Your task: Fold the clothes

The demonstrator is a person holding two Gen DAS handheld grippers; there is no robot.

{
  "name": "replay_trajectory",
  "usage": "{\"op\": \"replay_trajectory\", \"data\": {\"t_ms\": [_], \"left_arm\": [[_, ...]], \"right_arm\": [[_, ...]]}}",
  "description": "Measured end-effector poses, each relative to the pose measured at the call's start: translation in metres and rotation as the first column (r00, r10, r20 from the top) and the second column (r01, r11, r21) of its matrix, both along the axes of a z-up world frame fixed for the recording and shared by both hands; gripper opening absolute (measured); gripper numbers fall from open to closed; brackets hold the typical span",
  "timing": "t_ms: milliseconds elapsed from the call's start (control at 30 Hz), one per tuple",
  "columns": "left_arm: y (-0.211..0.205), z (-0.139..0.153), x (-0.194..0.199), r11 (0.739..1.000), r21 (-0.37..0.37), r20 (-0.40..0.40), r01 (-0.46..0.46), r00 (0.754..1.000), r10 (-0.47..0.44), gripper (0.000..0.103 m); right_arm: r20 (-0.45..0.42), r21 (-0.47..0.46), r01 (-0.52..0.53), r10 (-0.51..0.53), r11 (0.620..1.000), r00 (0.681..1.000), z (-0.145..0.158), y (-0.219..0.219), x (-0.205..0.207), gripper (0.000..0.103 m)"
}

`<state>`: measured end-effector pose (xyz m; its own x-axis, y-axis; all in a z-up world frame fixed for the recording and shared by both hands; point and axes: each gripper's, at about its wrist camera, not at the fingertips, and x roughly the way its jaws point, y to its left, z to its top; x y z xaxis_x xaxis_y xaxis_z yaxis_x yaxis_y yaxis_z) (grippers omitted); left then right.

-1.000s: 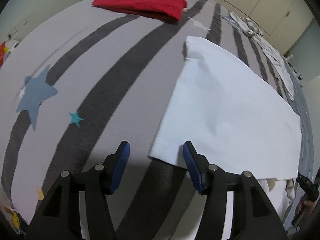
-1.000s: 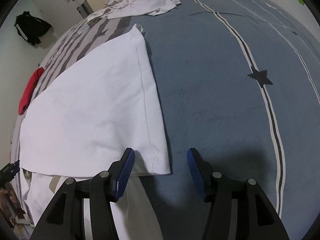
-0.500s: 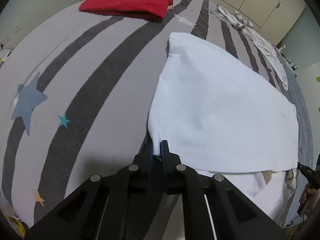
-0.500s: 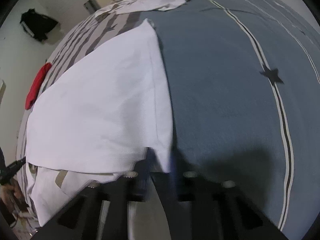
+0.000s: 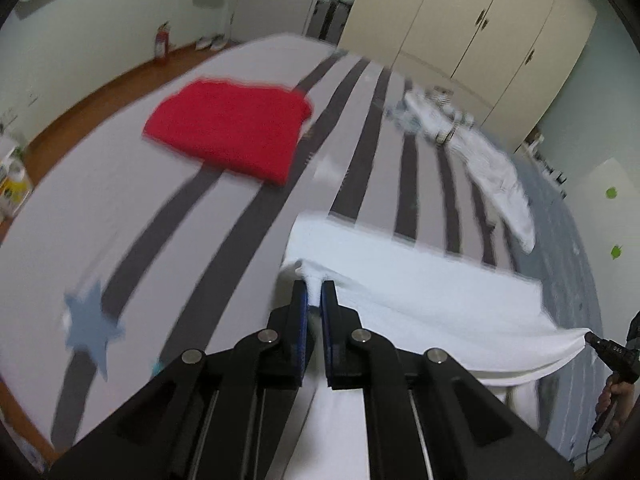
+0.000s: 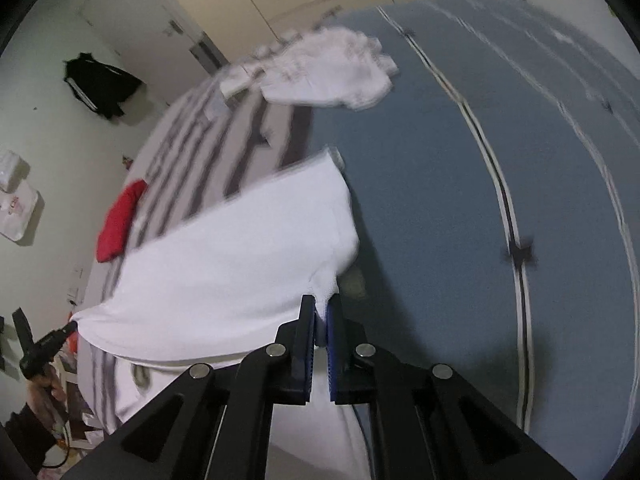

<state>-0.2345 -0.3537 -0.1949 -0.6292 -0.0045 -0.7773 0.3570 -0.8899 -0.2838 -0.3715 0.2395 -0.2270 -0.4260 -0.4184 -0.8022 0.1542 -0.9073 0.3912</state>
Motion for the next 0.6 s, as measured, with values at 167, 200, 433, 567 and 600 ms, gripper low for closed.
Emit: {"op": "replay_trajectory", "data": {"t_ms": [167, 200, 433, 567, 600], "left_arm": [[-0.016, 0.047, -0.090, 0.996, -0.081, -0.035, 0.045, 0.998, -0.048, 0.005], [-0.019, 0.056, -0.109, 0.994, -0.098, -0.037, 0.052, 0.998, -0.055, 0.005], [-0.032, 0.084, -0.210, 0.987, -0.142, -0.012, 0.078, 0.997, -0.080, 0.005], [-0.028, 0.079, -0.234, 0.986, -0.143, 0.017, 0.085, 0.996, -0.084, 0.005], [-0.027, 0.072, -0.233, 0.986, -0.143, 0.035, 0.087, 0.996, -0.082, 0.005]], "right_arm": [[-0.068, -0.028, 0.019, -0.021, 0.999, 0.997, 0.051, -0.014, -0.061, 0.005], [-0.072, -0.036, 0.023, -0.025, 0.999, 0.997, 0.057, -0.018, -0.078, 0.005], [-0.103, -0.058, 0.017, -0.023, 0.998, 0.994, 0.093, -0.041, -0.190, 0.005], [-0.092, -0.069, 0.001, -0.008, 0.998, 0.996, 0.097, -0.053, -0.229, 0.005], [-0.085, -0.067, -0.001, -0.005, 0.998, 0.996, 0.096, -0.056, -0.235, 0.005]]}}
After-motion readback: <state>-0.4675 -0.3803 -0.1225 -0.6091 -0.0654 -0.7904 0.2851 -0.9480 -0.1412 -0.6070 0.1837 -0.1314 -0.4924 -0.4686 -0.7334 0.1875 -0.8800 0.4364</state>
